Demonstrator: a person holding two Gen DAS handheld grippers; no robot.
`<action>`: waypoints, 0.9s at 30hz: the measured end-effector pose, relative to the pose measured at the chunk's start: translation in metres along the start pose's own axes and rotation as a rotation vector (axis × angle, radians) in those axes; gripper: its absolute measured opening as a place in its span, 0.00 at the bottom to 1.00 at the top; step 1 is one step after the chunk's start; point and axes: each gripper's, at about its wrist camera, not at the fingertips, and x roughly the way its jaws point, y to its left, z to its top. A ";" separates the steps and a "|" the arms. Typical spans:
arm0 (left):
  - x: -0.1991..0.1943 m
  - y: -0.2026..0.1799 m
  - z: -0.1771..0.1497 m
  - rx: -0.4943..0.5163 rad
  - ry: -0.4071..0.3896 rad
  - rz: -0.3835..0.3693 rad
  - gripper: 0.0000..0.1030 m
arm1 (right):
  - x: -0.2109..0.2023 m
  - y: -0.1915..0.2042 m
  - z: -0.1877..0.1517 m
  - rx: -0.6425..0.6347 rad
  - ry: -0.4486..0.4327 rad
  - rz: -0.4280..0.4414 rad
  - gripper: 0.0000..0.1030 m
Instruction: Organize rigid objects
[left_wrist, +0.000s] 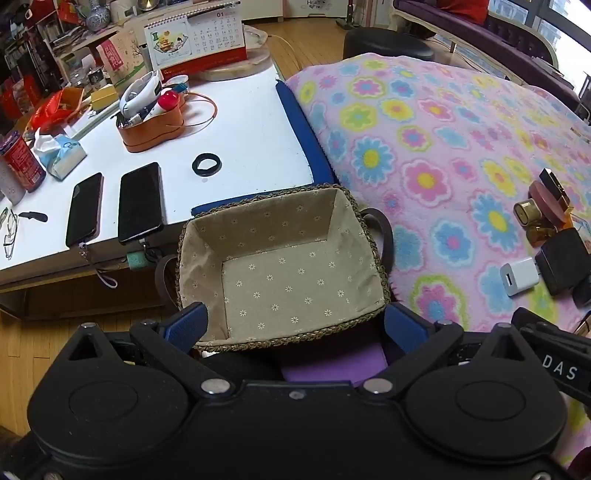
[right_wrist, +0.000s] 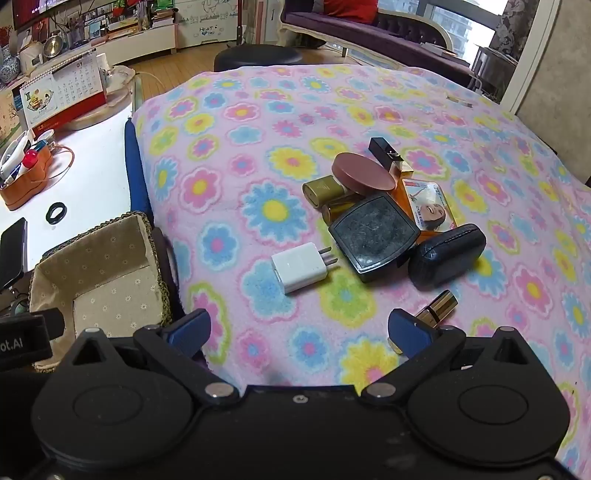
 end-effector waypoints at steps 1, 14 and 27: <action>0.000 0.001 0.001 0.003 -0.001 0.002 0.96 | 0.000 0.000 0.000 -0.001 0.002 -0.001 1.00; -0.001 -0.003 -0.001 0.005 -0.009 0.014 0.96 | -0.002 0.003 -0.001 -0.002 0.001 0.004 1.00; 0.000 -0.005 -0.001 0.006 -0.007 0.015 0.96 | 0.003 0.004 -0.003 -0.015 0.010 0.009 1.00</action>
